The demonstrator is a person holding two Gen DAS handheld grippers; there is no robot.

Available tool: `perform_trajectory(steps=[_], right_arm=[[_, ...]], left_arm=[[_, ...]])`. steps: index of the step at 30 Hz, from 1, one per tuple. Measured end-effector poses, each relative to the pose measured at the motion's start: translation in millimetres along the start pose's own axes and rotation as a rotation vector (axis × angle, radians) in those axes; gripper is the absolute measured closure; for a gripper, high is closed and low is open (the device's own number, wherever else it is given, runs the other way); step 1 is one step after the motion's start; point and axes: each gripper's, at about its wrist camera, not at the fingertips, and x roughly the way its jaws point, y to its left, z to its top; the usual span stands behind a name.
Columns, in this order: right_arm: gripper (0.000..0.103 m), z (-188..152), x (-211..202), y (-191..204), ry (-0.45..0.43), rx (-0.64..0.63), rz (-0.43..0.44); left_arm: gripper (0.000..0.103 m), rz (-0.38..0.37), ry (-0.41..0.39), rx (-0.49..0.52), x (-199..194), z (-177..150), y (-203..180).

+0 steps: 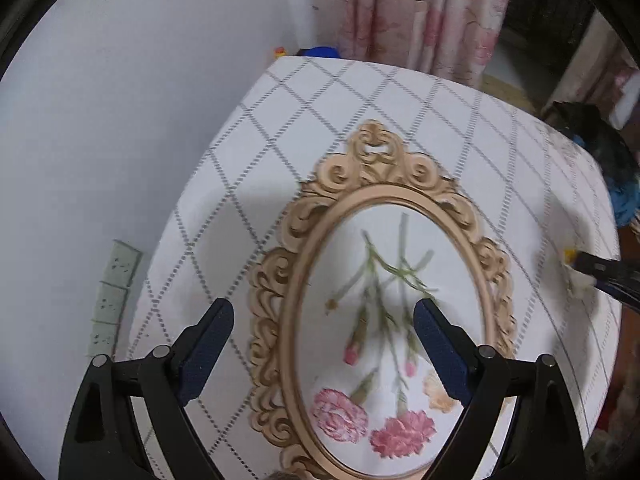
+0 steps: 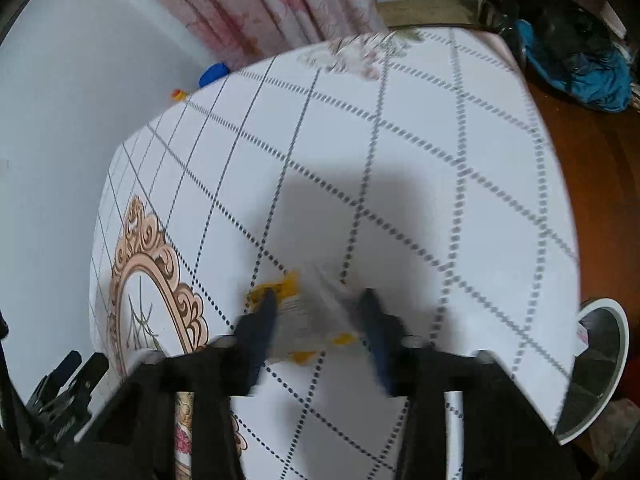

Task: Collect trash
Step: 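Grasp the clear plastic cup with the left tool while the right tool grasps the yellow wrapper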

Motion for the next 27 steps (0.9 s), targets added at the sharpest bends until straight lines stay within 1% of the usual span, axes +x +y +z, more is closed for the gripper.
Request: perform_trajectory(steps=[1, 2, 6, 10, 14, 18, 20, 22, 23, 27], right_arm=[[0.076, -2, -2, 3, -0.022, -0.019, -0.019], [0.078, -5, -2, 6, -0.028, -0.032, -0.013], [0.080, -25, -18, 7, -0.066, -0.041, -0.039], [0.080, -57, -45, -3, -0.097, -0.035, -0.060], [0.080, -77, -46, -10, -0.086, -0.035, -0.094], [0.080, -84, -38, -15, -0.078, -0.015, -0.108], [0.080, -86, -40, -17, -0.083, -0.011, -0.109], [0.080, -87, -41, -16, -0.085, -0.012, -0.111], [0.080, -87, -40, -14, -0.085, -0.012, -0.110], [0.080, -88, -42, -11, -0.088, -0.017, -0.109]], left_arm=[[0.011, -0.010, 0.000, 0.008, -3, -2, -3], [0.011, -0.027, 0.001, 0.017, -1, -2, -5], [0.011, -0.094, 0.003, 0.081, 0, -17, -23], [0.011, -0.120, 0.011, 0.140, 7, -20, -40], [0.012, -0.132, 0.018, 0.179, 17, -18, -56], [0.012, -0.114, -0.017, 0.231, 21, -13, -68], [0.025, -0.105, -0.036, 0.237, 22, -12, -69], [0.060, -0.105, -0.033, 0.241, 24, -11, -69], [0.064, -0.108, -0.027, 0.239, 25, -12, -69], [0.065, -0.105, -0.050, 0.237, 19, -18, -65]])
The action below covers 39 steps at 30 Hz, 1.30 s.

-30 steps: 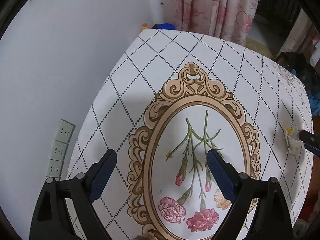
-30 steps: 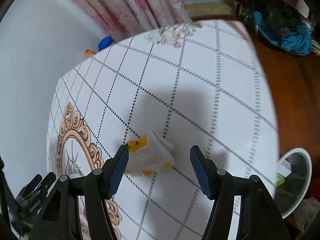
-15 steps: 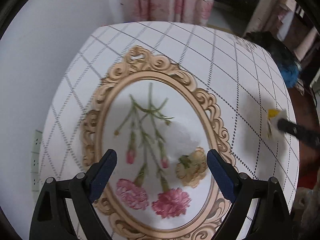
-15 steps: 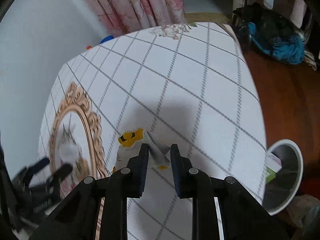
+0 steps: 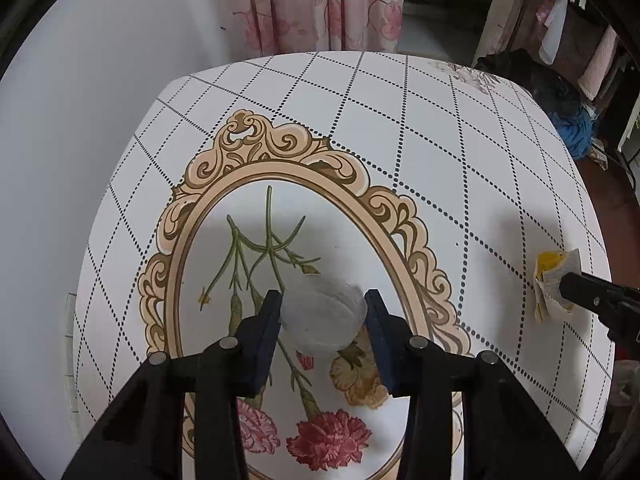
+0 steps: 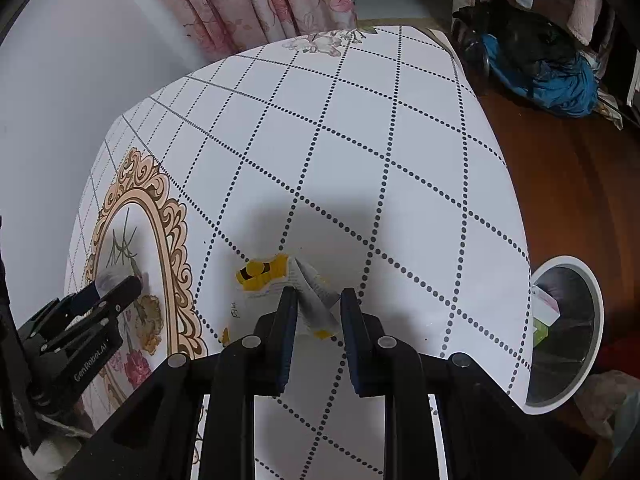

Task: Collect trash
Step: 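Grasp the clear plastic cup with the left tool while the right tool grasps the yellow wrapper, then carry the cup and wrapper over the bin and open both tools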

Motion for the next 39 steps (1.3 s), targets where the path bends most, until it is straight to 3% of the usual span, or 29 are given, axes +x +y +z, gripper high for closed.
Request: perform_trajectory(steps=[10, 16, 21, 27, 31, 36, 39], right_arm=[[0.080, -7, -40, 4, -0.064, 0.002, 0.034], [0.080, -14, -99, -9, -0.155, 0.017, 0.062], [0.080, -23, -160, -35, -0.244, 0.044, 0.073], [0.080, -45, -229, -99, -0.339, 0.127, 0.056], [0.080, -64, -257, -157, -0.365, 0.195, 0.005], [0.080, -88, -250, -236, -0.324, 0.305, -0.065], [0.080, -99, -228, -275, -0.264, 0.359, -0.090]], left_arm=[[0.065, 0.024, -0.089, -0.002, -54, -12, -4], [0.065, 0.012, -0.197, -0.002, -117, -10, -18], [0.065, -0.042, -0.283, 0.015, -173, -1, -48], [0.065, -0.136, -0.350, 0.070, -221, 4, -109], [0.065, -0.203, -0.351, 0.126, -228, 4, -161], [0.065, -0.286, -0.287, 0.199, -206, -1, -235], [0.065, -0.338, -0.198, 0.248, -176, -7, -285]])
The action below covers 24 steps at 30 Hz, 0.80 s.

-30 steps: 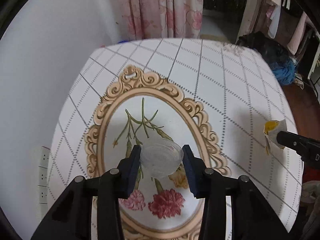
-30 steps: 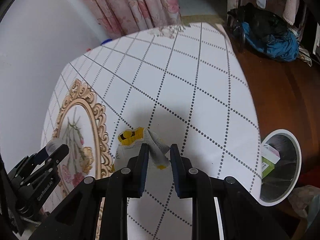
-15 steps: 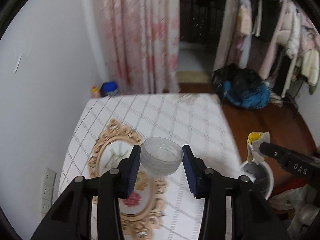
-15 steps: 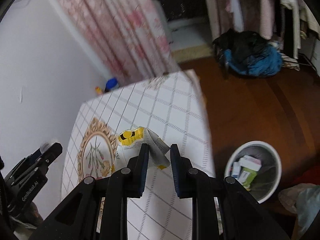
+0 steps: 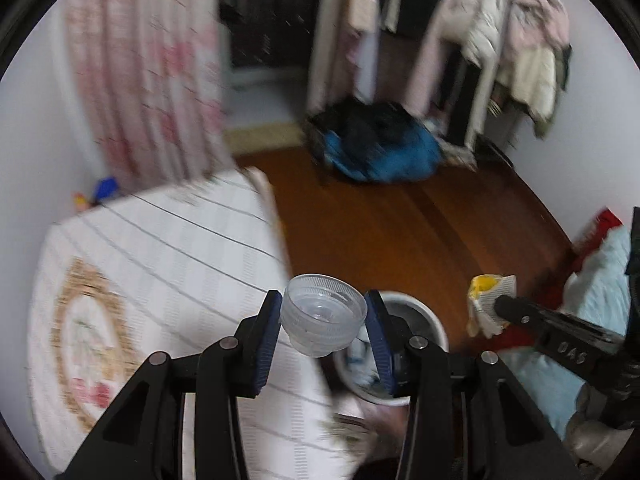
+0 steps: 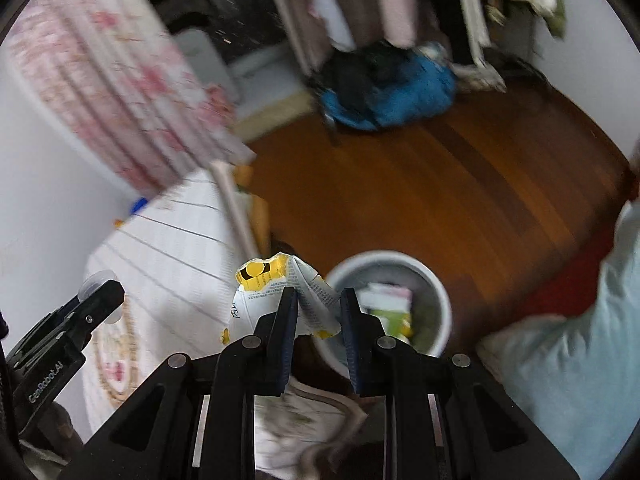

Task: Collect trash
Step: 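Carry the cup and wrapper over the bin and open both tools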

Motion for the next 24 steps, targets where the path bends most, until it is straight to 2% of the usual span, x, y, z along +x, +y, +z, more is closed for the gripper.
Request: perform_trajectory(steps=[3, 10, 15, 18, 19, 20, 22, 24], right_arm=[[0.080, -3, 38, -42, 0.078, 0.059, -0.033], [0.080, -14, 121, -91, 0.214, 0.112, -0.088], [0.079, -14, 162, -110, 0.279, 0.120, -0.111], [0.078, -14, 174, -116, 0.300, 0.128, -0.126], [0.069, -16, 176, -120, 0.305, 0.129, -0.135], [0.048, -16, 175, -121, 0.308, 0.130, -0.143], [0.025, -18, 170, -122, 0.301, 0.130, -0.153], [0.024, -21, 161, -121, 0.295, 0.122, -0.154]], left_arm=[[0.065, -0.037, 0.079, 0.020, 39, -4, -26], [0.065, -0.105, 0.277, 0.031, 129, -15, -62], [0.064, -0.118, 0.345, 0.033, 156, -19, -73], [0.063, -0.090, 0.376, 0.034, 162, -22, -77], [0.058, -0.080, 0.377, 0.045, 161, -22, -79], [0.052, -0.072, 0.371, 0.051, 159, -22, -79], [0.026, -0.055, 0.349, 0.061, 150, -21, -78], [0.020, -0.039, 0.332, 0.075, 139, -22, -78]])
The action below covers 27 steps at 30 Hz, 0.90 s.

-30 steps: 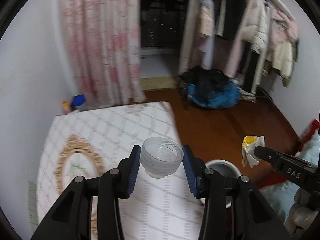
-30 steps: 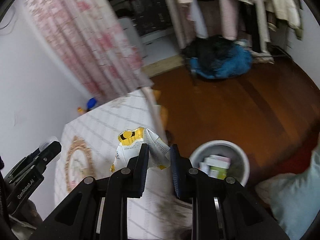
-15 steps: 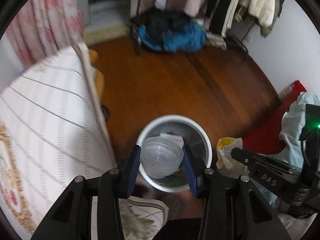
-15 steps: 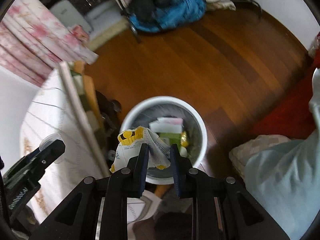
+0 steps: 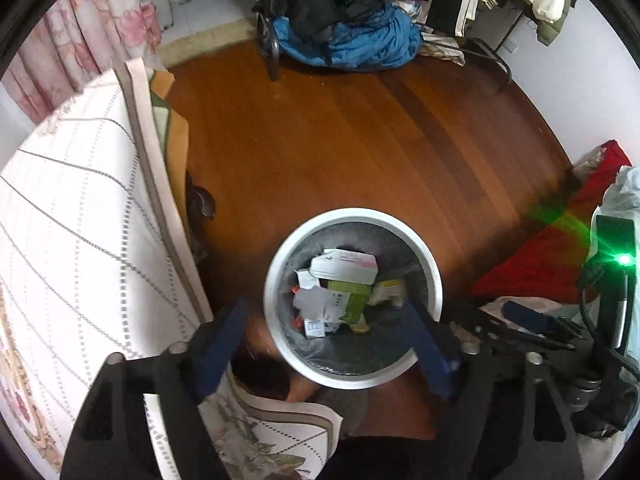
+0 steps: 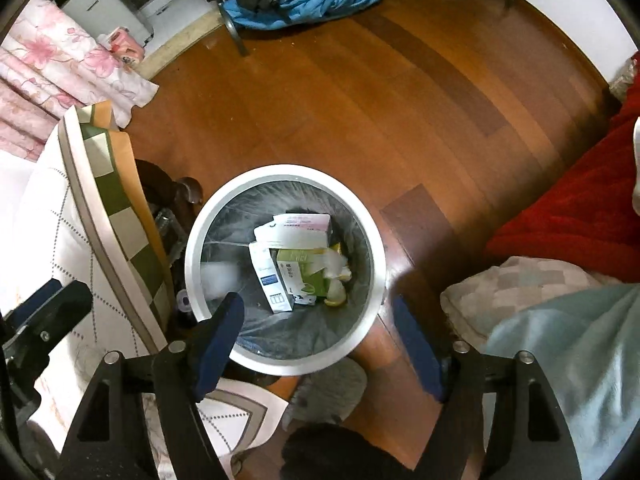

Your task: Collect trash

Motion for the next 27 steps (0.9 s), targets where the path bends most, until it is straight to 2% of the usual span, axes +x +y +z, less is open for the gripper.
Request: perform_trajectory(steps=[1, 3, 4, 10, 19, 27], right_arm=[[0.021, -3, -7, 1, -0.003, -0.005, -0.006], [0.009, -10, -21, 4, -0.016, -0.011, -0.007], [0.003, -14, -29, 5, -0.021, -0.014, -0.006], [0.003, -38, -90, 13, -0.091, -0.032, 0.029], [0.002, -81, -200, 27, -0.226, -0.068, 0.092], [0.001, -126, -285, 35, -0.312, -0.111, 0.161]], left_arm=[[0.014, 0.005, -0.001, 0.002, -3, -3, 2], [0.005, 0.015, -0.007, 0.010, -15, -9, 3], [0.004, 0.018, -0.014, 0.012, -18, -11, 5], [0.004, 0.035, -0.080, 0.028, -63, -24, 8], [0.004, -0.019, -0.208, 0.053, -158, -45, 2], [0.004, -0.088, -0.289, 0.067, -234, -69, 5]])
